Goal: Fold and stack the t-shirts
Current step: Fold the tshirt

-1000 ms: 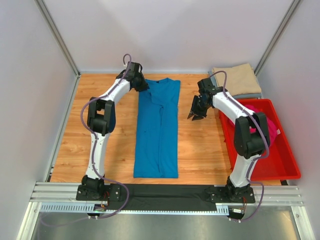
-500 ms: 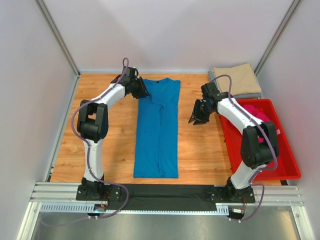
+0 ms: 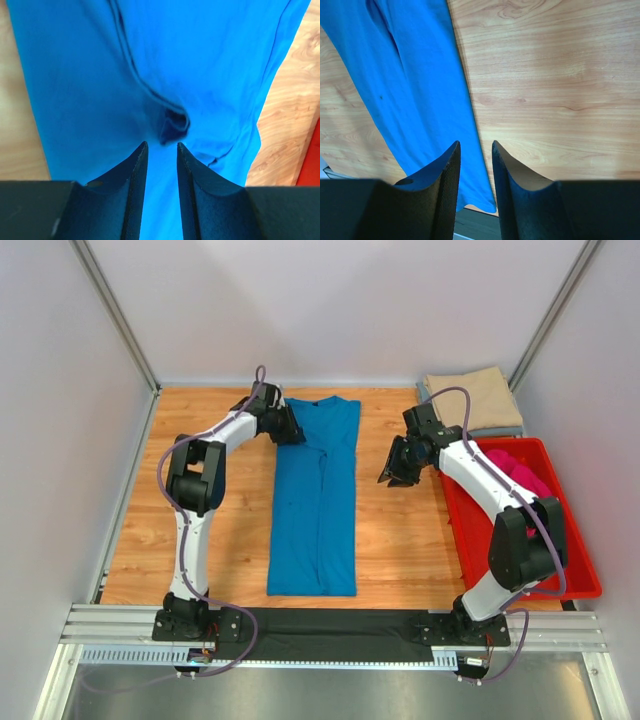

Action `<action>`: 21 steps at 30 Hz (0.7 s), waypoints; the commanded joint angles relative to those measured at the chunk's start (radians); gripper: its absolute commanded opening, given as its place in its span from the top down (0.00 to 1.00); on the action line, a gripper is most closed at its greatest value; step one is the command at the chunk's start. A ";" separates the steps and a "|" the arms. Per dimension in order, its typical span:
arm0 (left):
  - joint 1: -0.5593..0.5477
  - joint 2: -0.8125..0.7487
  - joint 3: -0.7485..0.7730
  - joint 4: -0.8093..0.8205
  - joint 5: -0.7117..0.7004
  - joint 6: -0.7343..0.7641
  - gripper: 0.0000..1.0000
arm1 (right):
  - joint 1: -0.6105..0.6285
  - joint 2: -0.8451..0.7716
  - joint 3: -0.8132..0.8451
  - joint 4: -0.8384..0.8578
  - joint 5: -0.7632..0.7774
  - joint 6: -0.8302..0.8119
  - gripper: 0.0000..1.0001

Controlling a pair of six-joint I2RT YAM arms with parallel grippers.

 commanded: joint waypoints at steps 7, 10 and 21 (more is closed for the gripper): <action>0.001 0.052 0.108 0.001 0.035 0.005 0.63 | 0.005 -0.038 -0.026 0.018 0.035 0.025 0.67; 0.001 0.063 0.113 0.004 0.037 -0.003 0.64 | 0.005 -0.038 -0.031 0.018 0.035 0.021 0.67; -0.007 0.088 0.139 0.009 0.049 -0.026 0.69 | 0.005 -0.023 -0.002 0.001 0.049 0.007 0.67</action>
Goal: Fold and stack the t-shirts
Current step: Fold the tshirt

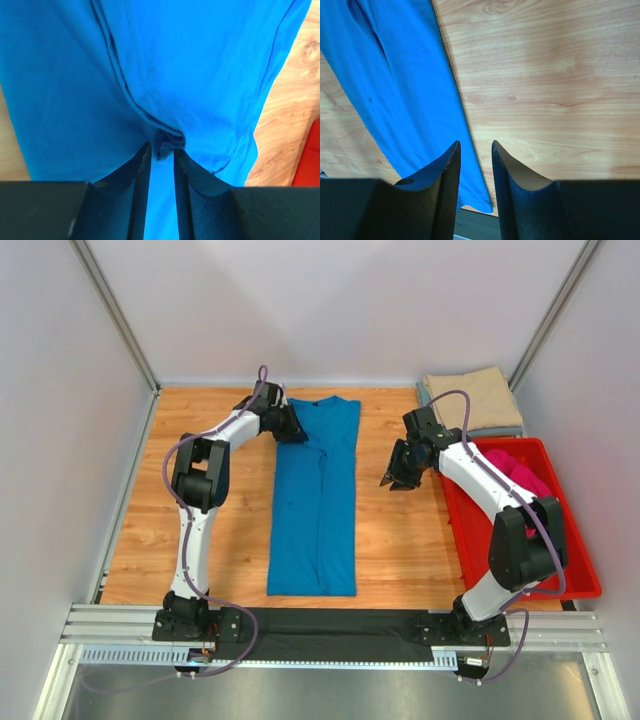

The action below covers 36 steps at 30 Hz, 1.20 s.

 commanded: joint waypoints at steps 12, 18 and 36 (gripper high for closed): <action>-0.012 0.004 0.086 -0.022 0.009 -0.040 1.00 | 0.002 -0.018 0.019 0.006 0.031 -0.010 0.67; -0.018 -0.067 0.033 -0.059 -0.028 -0.081 1.00 | 0.002 -0.005 0.030 0.012 0.028 -0.008 0.67; -0.037 -0.114 -0.027 -0.167 -0.111 -0.141 1.00 | 0.002 -0.004 0.004 0.049 0.011 0.007 0.67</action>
